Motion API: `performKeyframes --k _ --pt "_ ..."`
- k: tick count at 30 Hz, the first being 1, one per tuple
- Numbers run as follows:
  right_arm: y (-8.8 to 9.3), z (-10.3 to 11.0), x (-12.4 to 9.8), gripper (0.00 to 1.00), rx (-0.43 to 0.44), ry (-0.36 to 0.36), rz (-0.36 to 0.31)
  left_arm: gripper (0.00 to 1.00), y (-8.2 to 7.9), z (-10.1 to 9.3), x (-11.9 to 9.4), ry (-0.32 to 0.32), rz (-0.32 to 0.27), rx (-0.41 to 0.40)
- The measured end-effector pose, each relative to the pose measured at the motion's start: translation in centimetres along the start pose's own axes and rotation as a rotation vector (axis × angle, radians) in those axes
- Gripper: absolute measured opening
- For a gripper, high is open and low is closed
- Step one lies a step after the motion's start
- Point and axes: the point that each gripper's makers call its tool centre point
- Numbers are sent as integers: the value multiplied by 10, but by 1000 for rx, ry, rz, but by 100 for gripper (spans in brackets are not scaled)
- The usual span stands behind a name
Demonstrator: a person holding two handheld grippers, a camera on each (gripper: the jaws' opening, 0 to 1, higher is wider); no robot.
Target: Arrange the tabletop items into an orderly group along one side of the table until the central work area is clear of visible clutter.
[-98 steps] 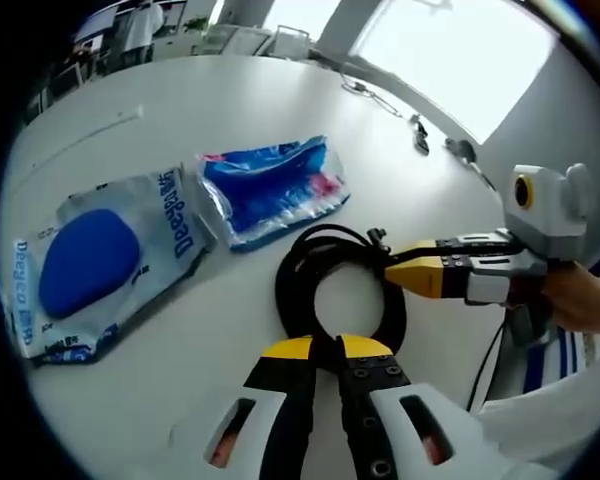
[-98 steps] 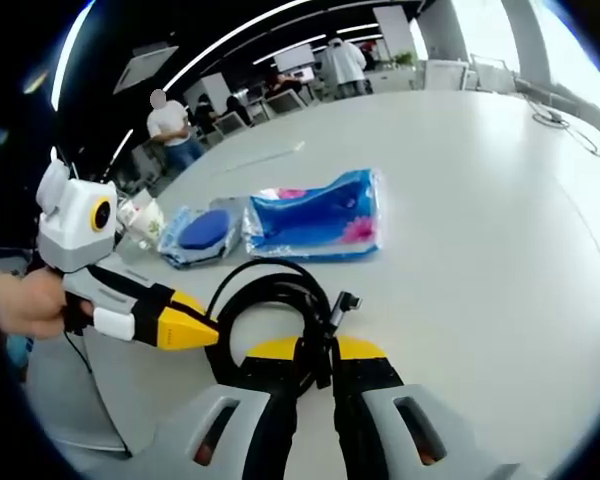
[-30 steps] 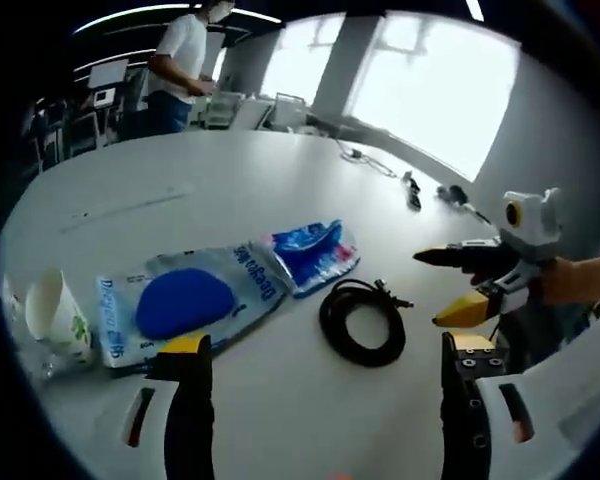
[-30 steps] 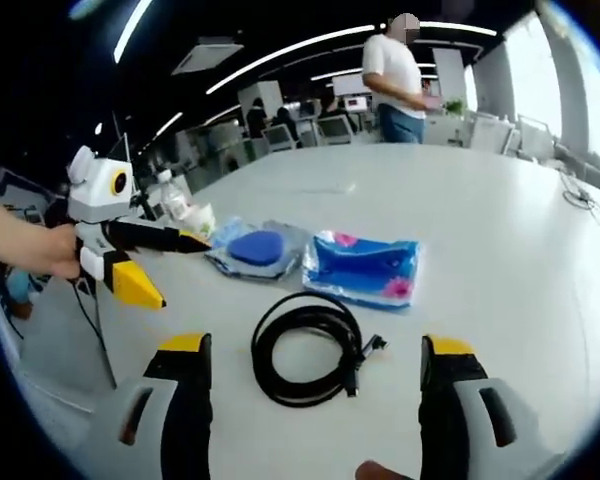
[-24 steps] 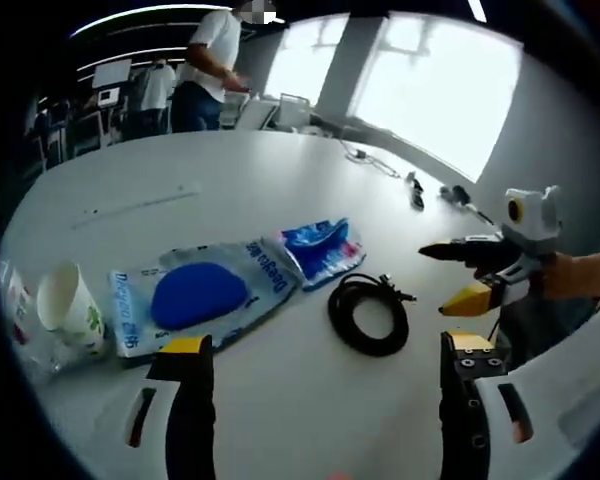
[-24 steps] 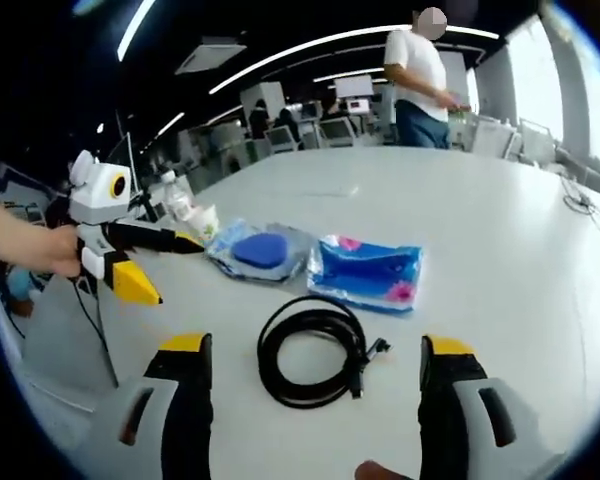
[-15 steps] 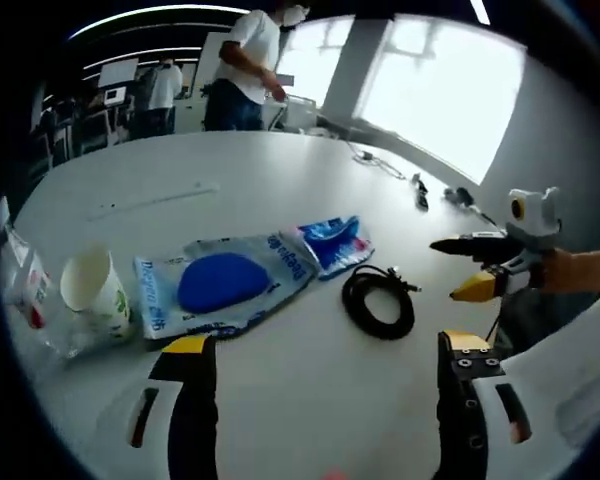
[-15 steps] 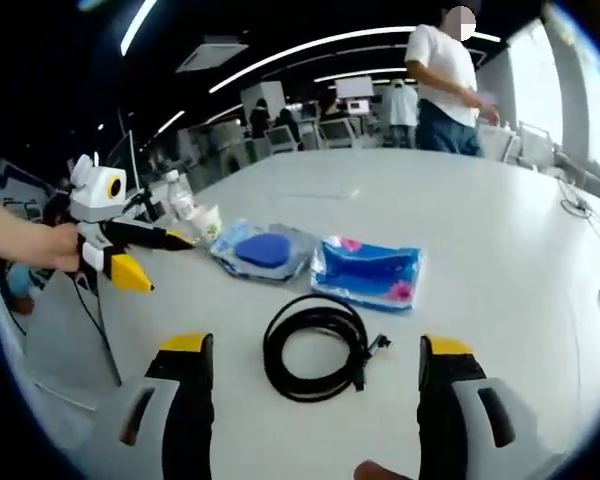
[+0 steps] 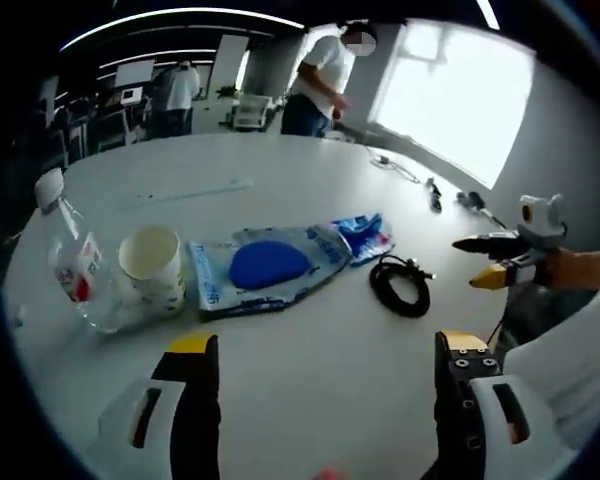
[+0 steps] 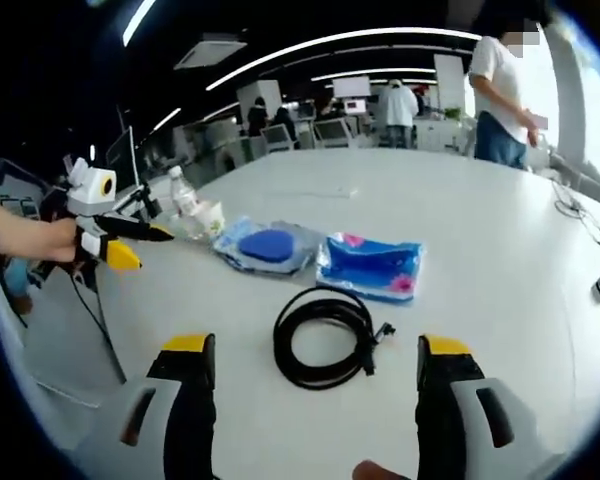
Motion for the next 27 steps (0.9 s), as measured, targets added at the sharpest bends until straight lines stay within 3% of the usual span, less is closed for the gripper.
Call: performKeyframes --k 10,27 --pt "5 4 -13 81 4 34 -3 85 13 20 -41 -41 -21 -22" --pt "9 32 -24 80 -21 51 -3 84 34 47 -113 -110 -57 -26"
Point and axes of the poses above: the point that each gripper's makers call its tool centre point, and the gripper's own axes: x roughly forward along the fingers, z roughly to its left, y roughly out of its underside, and after that the axes turned 14 degrees about y, right-handed
